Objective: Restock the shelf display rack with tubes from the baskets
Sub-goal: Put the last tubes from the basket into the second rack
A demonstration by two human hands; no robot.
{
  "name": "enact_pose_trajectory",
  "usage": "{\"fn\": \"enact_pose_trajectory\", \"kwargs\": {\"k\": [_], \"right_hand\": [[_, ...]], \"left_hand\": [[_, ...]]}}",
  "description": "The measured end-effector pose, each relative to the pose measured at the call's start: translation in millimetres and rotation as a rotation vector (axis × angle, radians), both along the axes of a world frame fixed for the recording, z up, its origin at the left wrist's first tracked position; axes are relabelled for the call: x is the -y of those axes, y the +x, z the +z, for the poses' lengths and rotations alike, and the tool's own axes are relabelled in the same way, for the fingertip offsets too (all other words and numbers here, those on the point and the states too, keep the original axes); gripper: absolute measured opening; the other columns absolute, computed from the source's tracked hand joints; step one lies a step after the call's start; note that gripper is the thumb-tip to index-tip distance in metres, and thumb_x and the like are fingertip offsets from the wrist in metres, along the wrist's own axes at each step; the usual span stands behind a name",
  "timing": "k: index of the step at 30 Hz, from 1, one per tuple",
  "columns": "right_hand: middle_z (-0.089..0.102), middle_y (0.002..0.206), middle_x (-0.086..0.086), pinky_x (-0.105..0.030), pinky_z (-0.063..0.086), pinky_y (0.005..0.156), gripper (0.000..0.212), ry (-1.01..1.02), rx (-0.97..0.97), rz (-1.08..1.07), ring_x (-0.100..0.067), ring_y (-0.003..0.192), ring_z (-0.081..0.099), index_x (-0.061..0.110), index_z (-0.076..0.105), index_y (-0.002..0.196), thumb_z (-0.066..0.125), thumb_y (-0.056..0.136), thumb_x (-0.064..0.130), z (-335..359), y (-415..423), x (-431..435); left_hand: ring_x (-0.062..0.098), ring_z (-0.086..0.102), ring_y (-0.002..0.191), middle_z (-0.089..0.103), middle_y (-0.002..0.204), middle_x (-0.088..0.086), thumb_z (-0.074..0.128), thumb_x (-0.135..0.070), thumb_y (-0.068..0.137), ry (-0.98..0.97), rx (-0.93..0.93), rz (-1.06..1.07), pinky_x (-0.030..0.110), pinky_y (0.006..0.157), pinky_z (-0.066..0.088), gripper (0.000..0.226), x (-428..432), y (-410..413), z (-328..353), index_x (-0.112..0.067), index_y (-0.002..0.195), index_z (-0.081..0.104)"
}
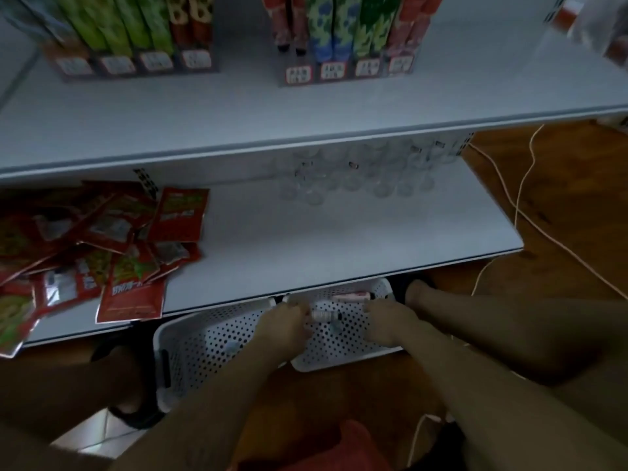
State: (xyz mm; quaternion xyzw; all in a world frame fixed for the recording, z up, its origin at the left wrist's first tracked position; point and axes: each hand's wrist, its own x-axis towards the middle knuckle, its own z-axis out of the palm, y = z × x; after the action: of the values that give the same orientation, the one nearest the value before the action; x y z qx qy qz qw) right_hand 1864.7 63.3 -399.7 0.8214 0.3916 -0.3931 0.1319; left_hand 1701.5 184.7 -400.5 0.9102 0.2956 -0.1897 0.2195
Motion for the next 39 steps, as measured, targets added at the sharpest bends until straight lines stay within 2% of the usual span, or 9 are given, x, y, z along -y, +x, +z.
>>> {"fn": "enact_pose_trajectory", "kwargs": {"k": [9, 14, 16, 20, 27, 32, 35, 37, 39], "right_hand": [[0.05, 0.134, -0.021, -0.037, 0.051, 0.08, 0.04, -0.006, -0.048, 0.034, -0.033, 0.106, 0.057, 0.002, 0.048, 0.131, 0.047, 0.095, 0.019, -52.8, 9.9, -23.1], [0.008, 0.158, -0.011, -0.047, 0.016, 0.118, 0.073, -0.003, 0.003, 0.059, -0.033, 0.145, 0.008, 0.017, 0.014, 0.151, 0.052, 0.091, 0.03, -90.5, 20.1, -34.3], [0.016, 0.157, -0.008, -0.048, 0.015, 0.118, 0.076, 0.052, 0.02, 0.078, -0.032, 0.144, 0.012, 0.018, 0.015, 0.151, 0.054, 0.088, 0.034, -102.5, 25.3, -35.3], [0.033, 0.149, -0.014, -0.044, 0.022, 0.115, 0.07, 0.031, 0.116, 0.14, -0.032, 0.137, 0.031, 0.011, 0.022, 0.148, 0.056, 0.089, 0.025, -112.5, 30.0, -39.2], [0.053, 0.13, -0.017, -0.043, 0.039, 0.1, 0.042, 0.004, 0.155, 0.08, -0.033, 0.118, 0.052, 0.008, 0.042, 0.136, 0.044, 0.097, 0.023, -131.6, 10.9, -19.9], [0.063, 0.114, -0.013, -0.034, 0.045, 0.073, 0.033, 0.062, 0.032, -0.16, -0.029, 0.102, 0.061, 0.008, 0.055, 0.12, 0.038, 0.101, 0.028, -133.2, 3.8, -20.0], [0.064, 0.11, -0.015, -0.03, 0.046, 0.071, 0.033, 0.075, -0.128, -0.297, -0.028, 0.098, 0.062, 0.005, 0.054, 0.124, 0.049, 0.096, 0.021, -122.4, 10.5, -22.6], [0.063, 0.102, -0.016, -0.033, 0.052, 0.072, 0.023, 0.106, -0.238, -0.435, -0.026, 0.089, 0.06, 0.003, 0.057, 0.111, 0.054, 0.091, 0.014, -114.7, 15.7, -21.0], [0.056, 0.08, -0.01, -0.029, 0.046, 0.057, 0.005, 0.13, -0.28, -0.524, -0.02, 0.069, 0.053, 0.008, 0.054, 0.084, 0.053, 0.089, 0.011, -101.2, 18.2, -19.3]], "left_hand": [[0.032, 0.045, 0.123, 0.045, 0.137, 0.014, 0.056, -0.029, 0.091, -0.122, -0.105, -0.093, 0.044, 0.094, 0.047, 0.048, 14.8, 33.1, -52.5, -0.012, 0.135, 0.042], [0.032, 0.027, 0.137, 0.028, 0.15, 0.013, 0.056, -0.024, 0.09, -0.09, -0.183, -0.127, 0.049, 0.109, 0.027, 0.064, 12.8, 62.2, -80.0, -0.015, 0.146, 0.025], [0.033, 0.014, 0.143, 0.013, 0.156, 0.013, 0.056, -0.021, 0.088, -0.043, -0.246, -0.167, 0.053, 0.113, 0.015, 0.075, 12.9, 64.3, -90.9, -0.014, 0.149, 0.013], [0.033, 0.019, 0.14, 0.021, 0.153, 0.012, 0.05, -0.019, 0.089, 0.002, -0.256, -0.163, 0.051, 0.111, 0.022, 0.067, 13.0, 63.8, -109.7, -0.015, 0.148, 0.019], [0.032, 0.034, 0.131, 0.035, 0.144, 0.017, 0.049, -0.046, 0.092, 0.142, -0.418, -0.29, 0.044, 0.103, 0.035, 0.065, 0.3, 68.1, -134.3, -0.007, 0.141, 0.031], [0.029, 0.041, 0.125, 0.049, 0.133, 0.01, 0.053, -0.05, 0.088, 0.154, -0.365, -0.323, 0.041, 0.105, 0.033, 0.056, -8.9, 73.6, -132.4, -0.013, 0.13, 0.049], [0.026, 0.053, 0.114, 0.06, 0.119, 0.006, 0.051, -0.037, 0.092, 0.146, -0.295, -0.334, 0.038, 0.102, 0.036, 0.035, -12.9, 68.7, -126.8, -0.016, 0.12, 0.058], [0.024, 0.059, 0.102, 0.065, 0.109, 0.003, 0.048, -0.028, 0.093, 0.129, -0.271, -0.337, 0.037, 0.099, 0.037, 0.026, -16.8, 66.6, -116.8, -0.017, 0.114, 0.058], [0.023, 0.062, 0.091, 0.066, 0.103, 0.007, 0.042, -0.04, 0.096, 0.01, -0.238, -0.247, 0.036, 0.093, 0.041, 0.032, -22.2, 65.7, -100.5, -0.016, 0.109, 0.058]]}}
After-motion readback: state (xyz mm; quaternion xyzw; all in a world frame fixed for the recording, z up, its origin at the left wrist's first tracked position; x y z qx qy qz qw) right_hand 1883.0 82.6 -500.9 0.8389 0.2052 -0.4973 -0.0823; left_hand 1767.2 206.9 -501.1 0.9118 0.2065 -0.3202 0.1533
